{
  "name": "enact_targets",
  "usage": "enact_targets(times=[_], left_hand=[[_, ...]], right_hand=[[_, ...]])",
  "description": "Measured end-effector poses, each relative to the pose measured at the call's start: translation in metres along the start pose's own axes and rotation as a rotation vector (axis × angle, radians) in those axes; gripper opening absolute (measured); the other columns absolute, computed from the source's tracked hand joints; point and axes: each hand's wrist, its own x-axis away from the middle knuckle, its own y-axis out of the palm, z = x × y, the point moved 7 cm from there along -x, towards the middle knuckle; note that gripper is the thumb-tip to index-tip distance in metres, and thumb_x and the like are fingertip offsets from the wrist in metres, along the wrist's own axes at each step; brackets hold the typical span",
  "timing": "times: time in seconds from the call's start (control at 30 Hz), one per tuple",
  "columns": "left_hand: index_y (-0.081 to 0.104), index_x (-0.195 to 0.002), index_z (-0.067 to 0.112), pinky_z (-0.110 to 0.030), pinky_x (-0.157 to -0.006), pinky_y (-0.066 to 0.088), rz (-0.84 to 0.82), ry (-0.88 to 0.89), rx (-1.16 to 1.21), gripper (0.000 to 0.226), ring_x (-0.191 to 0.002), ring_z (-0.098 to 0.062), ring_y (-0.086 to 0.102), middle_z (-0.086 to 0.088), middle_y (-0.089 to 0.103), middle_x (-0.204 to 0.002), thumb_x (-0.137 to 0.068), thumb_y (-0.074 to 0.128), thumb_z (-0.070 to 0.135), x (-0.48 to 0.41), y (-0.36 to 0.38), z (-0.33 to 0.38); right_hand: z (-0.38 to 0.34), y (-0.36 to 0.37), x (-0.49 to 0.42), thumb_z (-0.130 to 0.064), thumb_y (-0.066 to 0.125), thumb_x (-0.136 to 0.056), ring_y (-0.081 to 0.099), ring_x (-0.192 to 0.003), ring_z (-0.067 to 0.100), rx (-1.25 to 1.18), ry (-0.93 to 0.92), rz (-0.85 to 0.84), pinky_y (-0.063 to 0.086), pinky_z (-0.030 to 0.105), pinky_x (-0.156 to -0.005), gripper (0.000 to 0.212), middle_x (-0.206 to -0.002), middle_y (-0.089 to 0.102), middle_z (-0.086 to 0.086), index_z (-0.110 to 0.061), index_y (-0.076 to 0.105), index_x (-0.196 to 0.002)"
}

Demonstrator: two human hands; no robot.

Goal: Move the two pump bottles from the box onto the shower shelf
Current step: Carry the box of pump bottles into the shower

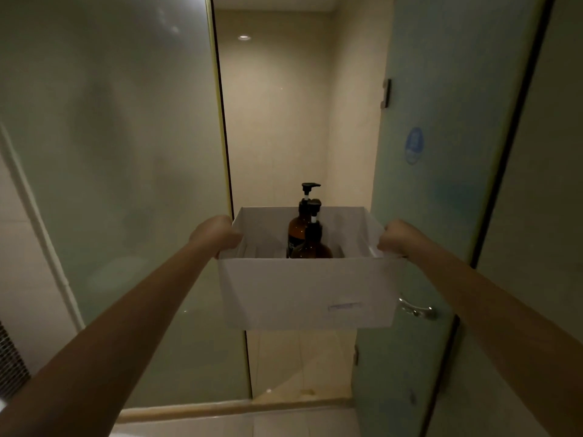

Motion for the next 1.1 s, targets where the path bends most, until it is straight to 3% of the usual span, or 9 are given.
enact_targets(times=[0.17,0.37,0.5,0.7,0.83,0.97,1.1], left_hand=[[0.047,-0.055,0.013,-0.024,-0.044,0.029,0.017,-0.010,-0.010,0.019,-0.055,-0.023,0.050,-0.004,0.049,-0.056,-0.071,0.056,0.007,-0.071,0.016,-0.001],[0.053,-0.067,0.008,-0.024,-0.044,0.031,0.010,-0.048,0.005,0.005,-0.056,-0.022,0.051,-0.007,0.052,-0.062,-0.070,0.057,0.007,-0.152,0.030,0.000],[0.050,-0.062,0.011,-0.023,-0.045,0.033,0.018,-0.066,0.022,0.010,-0.055,-0.022,0.052,-0.009,0.052,-0.061,-0.068,0.057,0.007,-0.208,0.038,0.001],[0.051,-0.056,0.009,-0.025,-0.052,0.035,0.014,-0.034,0.090,0.012,-0.063,-0.028,0.054,-0.013,0.054,-0.064,-0.064,0.058,0.004,-0.299,0.062,0.003],[0.049,-0.055,0.010,-0.024,-0.046,0.030,-0.002,-0.005,0.076,0.015,-0.058,-0.026,0.053,-0.008,0.051,-0.057,-0.066,0.059,0.005,-0.350,0.078,0.005],[0.050,-0.057,0.009,-0.023,-0.044,0.031,-0.009,-0.007,0.082,0.013,-0.058,-0.027,0.058,-0.009,0.053,-0.058,-0.068,0.057,0.006,-0.406,0.090,0.005],[0.052,-0.057,0.006,-0.024,-0.049,0.036,-0.011,0.033,0.096,0.012,-0.068,-0.031,0.065,-0.012,0.057,-0.061,-0.068,0.054,0.003,-0.464,0.098,0.012]], right_hand=[[-0.016,0.011,-0.075,0.000,0.057,-0.080,0.059,-0.073,0.028,0.005,-0.022,0.001,0.038,0.025,-0.052,0.022,-0.080,0.057,0.021,0.012,0.063,-0.098],[-0.038,0.017,-0.161,0.000,0.058,-0.078,0.057,-0.070,0.027,0.038,-0.043,0.007,0.036,0.023,-0.048,0.019,-0.076,0.054,0.021,0.013,0.062,-0.091],[-0.050,0.023,-0.211,0.000,0.058,-0.079,0.055,-0.066,0.028,0.040,-0.024,0.004,0.034,0.023,-0.047,0.018,-0.058,0.050,0.014,0.013,0.063,-0.090],[-0.059,0.036,-0.293,0.001,0.057,-0.081,0.059,-0.074,0.029,0.003,0.003,0.023,0.040,0.026,-0.059,0.020,-0.080,0.056,0.022,0.012,0.063,-0.096],[-0.067,0.045,-0.343,0.000,0.058,-0.082,0.059,-0.079,0.028,0.032,0.015,0.016,0.040,0.027,-0.059,0.026,-0.088,0.059,0.023,0.014,0.062,-0.104],[-0.079,0.053,-0.395,-0.001,0.057,-0.083,0.064,-0.090,0.035,0.063,0.031,0.027,0.040,0.027,-0.063,0.027,-0.087,0.056,0.021,0.015,0.061,-0.104],[-0.081,0.066,-0.445,-0.003,0.056,-0.083,0.058,-0.079,0.030,0.061,0.069,0.036,0.039,0.027,-0.060,0.025,-0.085,0.055,0.021,0.014,0.061,-0.102]])
